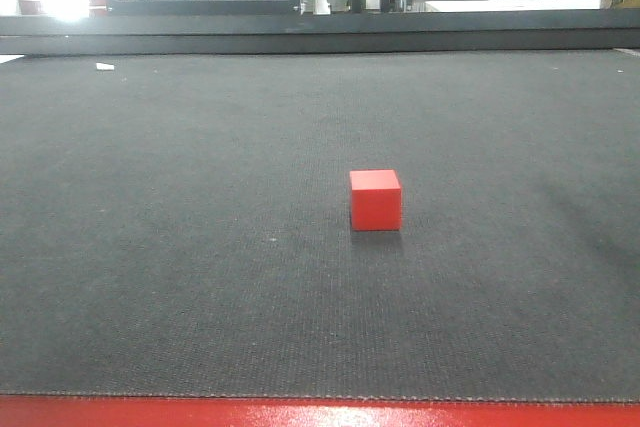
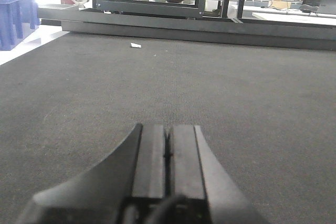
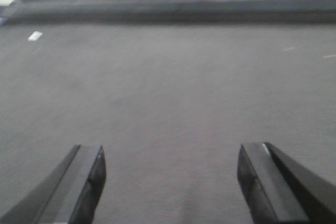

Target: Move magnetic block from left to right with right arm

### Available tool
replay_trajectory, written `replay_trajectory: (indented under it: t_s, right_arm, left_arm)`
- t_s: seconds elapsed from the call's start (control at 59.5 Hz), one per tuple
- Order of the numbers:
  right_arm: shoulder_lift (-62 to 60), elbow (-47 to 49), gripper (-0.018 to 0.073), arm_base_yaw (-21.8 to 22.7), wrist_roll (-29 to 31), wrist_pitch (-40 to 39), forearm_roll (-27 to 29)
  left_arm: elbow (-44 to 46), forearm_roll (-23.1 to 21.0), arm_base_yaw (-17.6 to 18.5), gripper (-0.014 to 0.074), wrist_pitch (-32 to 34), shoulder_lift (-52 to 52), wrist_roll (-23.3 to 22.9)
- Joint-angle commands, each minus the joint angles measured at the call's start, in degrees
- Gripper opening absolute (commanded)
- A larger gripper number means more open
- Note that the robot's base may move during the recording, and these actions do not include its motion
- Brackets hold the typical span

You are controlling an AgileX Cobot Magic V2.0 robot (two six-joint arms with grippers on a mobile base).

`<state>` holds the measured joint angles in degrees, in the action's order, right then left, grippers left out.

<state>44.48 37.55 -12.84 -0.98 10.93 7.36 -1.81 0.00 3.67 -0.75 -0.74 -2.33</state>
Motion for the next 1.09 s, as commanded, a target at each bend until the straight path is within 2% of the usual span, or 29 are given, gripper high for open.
replay_trajectory:
  t_s: [0.0, 0.218, 0.487, 0.605, 0.722, 0.89, 1.075]
  right_arm:
    - [6.1, 7.0, 0.0626, -5.3, -0.5, -1.1, -0.7]
    - [22.2, 20.7, 0.0626, -16.1, -7.2, 11.4, -2.4]
    - [39.1, 36.5, 0.0626, -23.9, -28.3, 30.5, -13.7]
    - [44.3, 40.9, 0.0626, -25.4, -33.7, 36.1, -17.0]
    - [48.3, 42.8, 0.0626, -25.5, -37.0, 38.3, -17.8]
    - [52.4, 43.1, 0.0626, -25.3, -39.4, 38.5, -18.3]
    - [56.0, 43.1, 0.0626, -25.1, -39.4, 36.2, -18.5]
  left_arm:
    - [-0.6, 0.0, 0.5, -0.0116, 5.2, -0.8, -0.4]
    - [-0.6, 0.0, 0.5, -0.0116, 5.2, -0.8, -0.4]
    - [-0.6, 0.0, 0.5, -0.0116, 5.2, -0.8, -0.4]
    - [-0.6, 0.0, 0.5, -0.0116, 5.2, -0.8, -0.4]
    - [-0.6, 0.0, 0.5, -0.0116, 5.2, -0.8, -0.4]
    - [-0.6, 0.0, 0.5, -0.0116, 5.2, -0.8, -0.4]
    - [-0.6, 0.0, 0.5, -0.0116, 5.2, -0.8, -0.4]
